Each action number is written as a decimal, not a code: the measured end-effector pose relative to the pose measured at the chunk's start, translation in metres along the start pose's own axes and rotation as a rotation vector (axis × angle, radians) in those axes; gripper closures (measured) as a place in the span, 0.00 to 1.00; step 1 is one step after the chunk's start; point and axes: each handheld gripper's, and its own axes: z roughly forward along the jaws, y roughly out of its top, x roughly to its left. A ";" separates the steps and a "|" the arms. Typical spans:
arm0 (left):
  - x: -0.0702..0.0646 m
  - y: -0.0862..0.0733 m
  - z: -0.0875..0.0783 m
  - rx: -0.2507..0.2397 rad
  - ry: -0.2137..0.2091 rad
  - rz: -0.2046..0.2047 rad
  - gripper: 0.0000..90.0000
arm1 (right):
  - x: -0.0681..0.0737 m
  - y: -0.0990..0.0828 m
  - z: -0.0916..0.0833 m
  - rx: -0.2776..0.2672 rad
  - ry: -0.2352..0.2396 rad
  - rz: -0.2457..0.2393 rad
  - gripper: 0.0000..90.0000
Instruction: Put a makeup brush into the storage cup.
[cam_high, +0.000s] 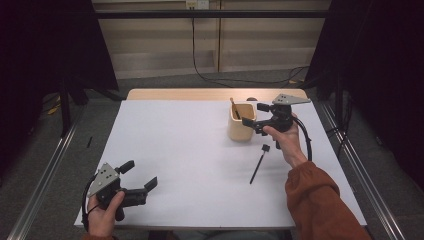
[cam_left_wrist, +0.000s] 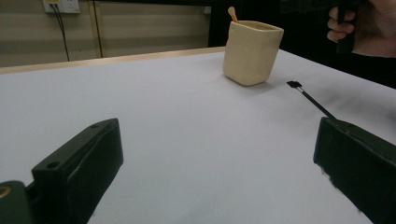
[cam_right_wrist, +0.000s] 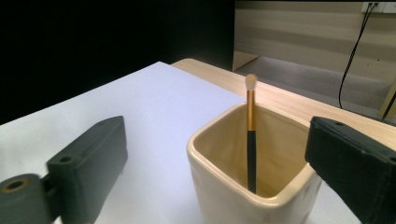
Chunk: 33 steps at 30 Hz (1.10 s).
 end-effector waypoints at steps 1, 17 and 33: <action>0.000 0.000 0.000 0.002 0.001 0.001 0.02 | 0.000 0.000 -0.002 -0.006 0.005 0.002 0.02; 0.000 0.000 -0.001 0.006 0.007 0.002 0.02 | 0.011 -0.017 -0.046 -0.005 -0.019 0.016 0.02; -0.001 0.000 0.000 0.007 0.001 0.006 0.02 | 0.032 -0.039 -0.082 0.035 -0.018 0.012 0.02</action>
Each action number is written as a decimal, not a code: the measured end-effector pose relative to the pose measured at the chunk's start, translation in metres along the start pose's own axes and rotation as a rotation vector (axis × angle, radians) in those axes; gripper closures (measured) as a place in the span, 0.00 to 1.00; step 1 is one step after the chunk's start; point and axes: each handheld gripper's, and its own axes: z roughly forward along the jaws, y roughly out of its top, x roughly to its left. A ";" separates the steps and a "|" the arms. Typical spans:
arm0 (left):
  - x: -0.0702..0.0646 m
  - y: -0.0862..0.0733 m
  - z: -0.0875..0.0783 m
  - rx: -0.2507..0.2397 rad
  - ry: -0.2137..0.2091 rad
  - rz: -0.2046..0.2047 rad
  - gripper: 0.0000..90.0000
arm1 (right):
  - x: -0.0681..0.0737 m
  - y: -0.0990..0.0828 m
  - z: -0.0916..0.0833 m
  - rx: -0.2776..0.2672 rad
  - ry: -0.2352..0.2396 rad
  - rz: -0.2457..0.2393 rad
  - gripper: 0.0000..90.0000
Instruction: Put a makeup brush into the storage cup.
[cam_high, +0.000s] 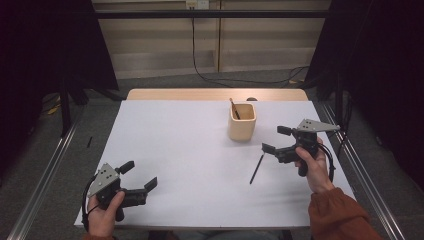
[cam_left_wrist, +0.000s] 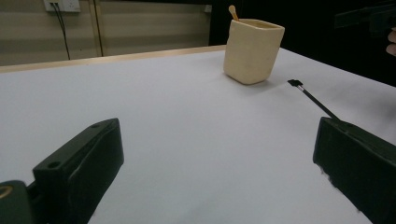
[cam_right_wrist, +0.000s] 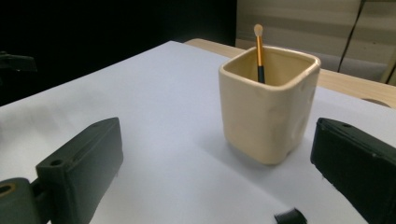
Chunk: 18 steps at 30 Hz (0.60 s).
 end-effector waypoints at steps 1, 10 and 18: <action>0.000 0.000 0.000 -0.001 -0.001 0.000 0.02 | 0.001 -0.002 -0.003 -0.003 -0.004 0.002 0.02; 0.001 0.000 0.000 0.001 0.000 -0.006 0.02 | 0.012 -0.018 -0.024 -0.044 -0.036 0.055 0.02; 0.002 -0.001 -0.003 -0.010 0.002 -0.014 0.02 | 0.023 -0.035 -0.039 -0.025 -0.055 0.055 0.01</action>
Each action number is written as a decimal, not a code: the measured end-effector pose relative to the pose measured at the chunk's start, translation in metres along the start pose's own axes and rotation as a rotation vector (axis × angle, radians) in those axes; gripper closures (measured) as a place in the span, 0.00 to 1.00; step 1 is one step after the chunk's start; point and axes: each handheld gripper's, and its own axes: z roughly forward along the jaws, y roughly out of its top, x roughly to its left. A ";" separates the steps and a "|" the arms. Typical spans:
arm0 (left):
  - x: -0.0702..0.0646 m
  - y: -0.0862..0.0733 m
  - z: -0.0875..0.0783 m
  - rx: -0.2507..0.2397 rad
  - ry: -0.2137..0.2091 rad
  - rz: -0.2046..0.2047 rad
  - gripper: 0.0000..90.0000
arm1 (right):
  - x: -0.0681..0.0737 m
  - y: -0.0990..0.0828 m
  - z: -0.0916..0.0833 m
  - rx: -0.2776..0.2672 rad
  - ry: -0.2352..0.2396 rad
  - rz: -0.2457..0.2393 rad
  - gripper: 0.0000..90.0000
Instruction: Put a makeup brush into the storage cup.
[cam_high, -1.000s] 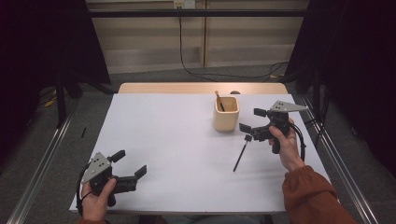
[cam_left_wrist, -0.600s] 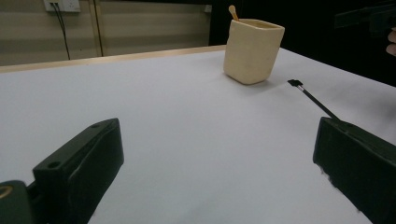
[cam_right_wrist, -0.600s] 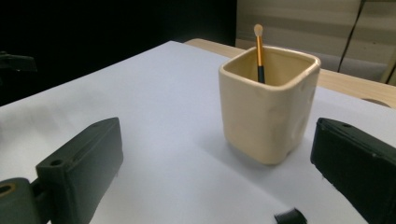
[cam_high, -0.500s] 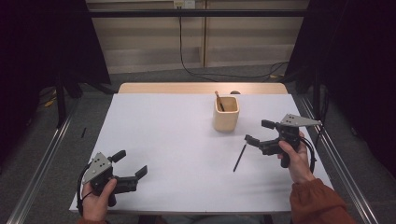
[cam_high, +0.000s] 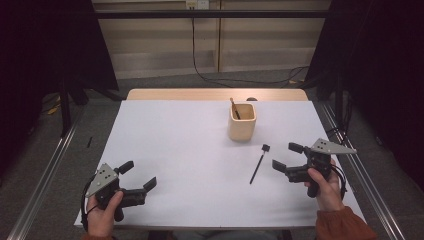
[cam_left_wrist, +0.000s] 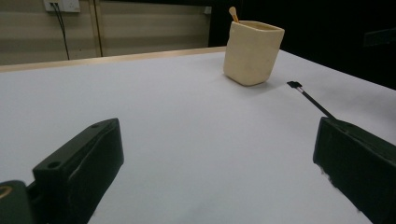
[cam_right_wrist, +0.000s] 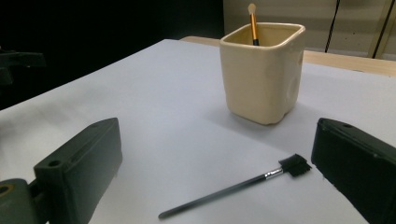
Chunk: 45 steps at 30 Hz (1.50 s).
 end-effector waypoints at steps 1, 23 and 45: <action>0.000 0.000 -0.001 0.001 0.000 -0.003 0.02 | 0.001 -0.002 -0.002 0.001 -0.006 -0.002 0.01; -0.005 -0.002 -0.010 -0.009 0.013 -0.011 0.02 | 0.007 -0.035 -0.045 -0.009 -0.111 0.036 0.01; -0.003 -0.001 -0.008 -0.003 0.005 -0.010 0.02 | 0.011 -0.031 -0.033 -0.008 -0.083 -0.009 0.01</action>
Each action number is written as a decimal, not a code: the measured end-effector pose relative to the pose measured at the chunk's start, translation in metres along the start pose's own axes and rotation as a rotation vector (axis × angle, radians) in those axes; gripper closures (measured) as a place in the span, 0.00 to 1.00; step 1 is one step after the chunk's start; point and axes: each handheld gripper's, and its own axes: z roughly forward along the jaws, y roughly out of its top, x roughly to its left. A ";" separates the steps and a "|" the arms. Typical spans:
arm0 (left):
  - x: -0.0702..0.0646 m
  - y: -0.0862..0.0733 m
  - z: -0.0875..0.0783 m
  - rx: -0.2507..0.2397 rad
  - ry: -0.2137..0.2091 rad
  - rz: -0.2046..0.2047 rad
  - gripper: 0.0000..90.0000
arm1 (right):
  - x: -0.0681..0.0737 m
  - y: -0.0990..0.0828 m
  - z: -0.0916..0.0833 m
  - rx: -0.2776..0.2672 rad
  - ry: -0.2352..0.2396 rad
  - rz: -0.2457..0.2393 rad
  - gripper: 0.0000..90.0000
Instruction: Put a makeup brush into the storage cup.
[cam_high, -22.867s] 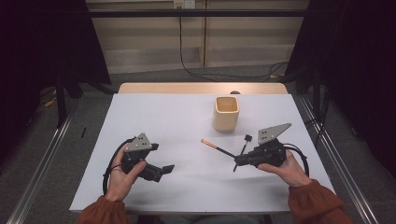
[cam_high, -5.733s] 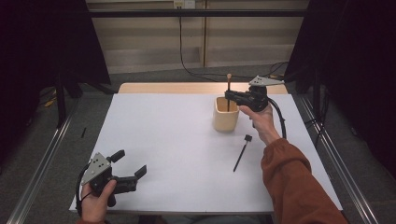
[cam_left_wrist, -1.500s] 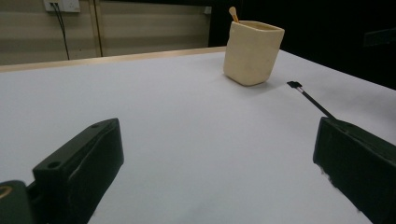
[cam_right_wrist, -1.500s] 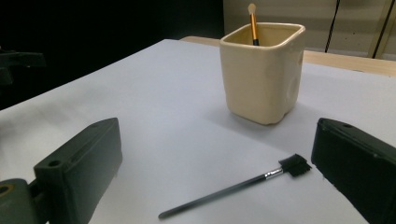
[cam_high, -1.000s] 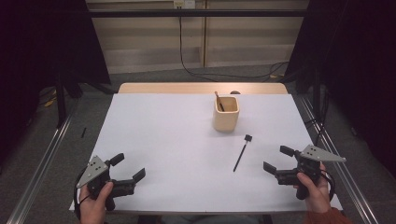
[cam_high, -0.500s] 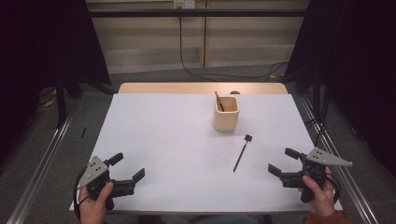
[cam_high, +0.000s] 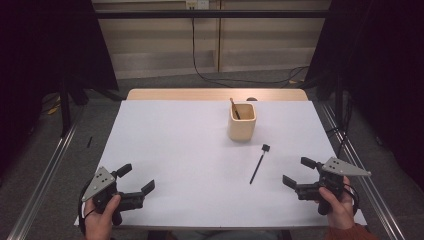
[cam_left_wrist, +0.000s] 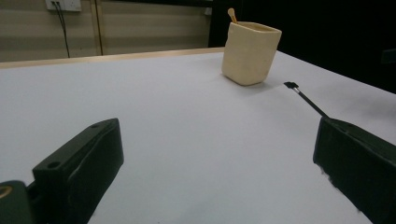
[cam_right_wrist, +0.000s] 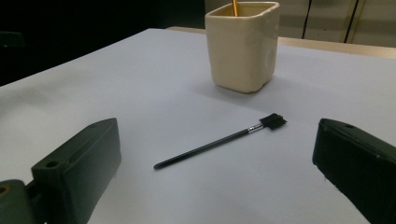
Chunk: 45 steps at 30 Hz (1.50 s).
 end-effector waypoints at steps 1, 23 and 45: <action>0.000 0.000 0.000 0.001 0.003 0.001 0.02 | 0.001 0.000 0.001 0.001 0.004 -0.004 0.01; -0.002 0.000 0.000 0.005 0.005 0.015 0.02 | -0.009 0.041 0.037 -0.025 0.004 -0.084 0.03; -0.001 0.001 0.001 0.005 -0.002 0.021 0.02 | -0.023 0.072 0.090 0.037 -0.050 -0.124 0.01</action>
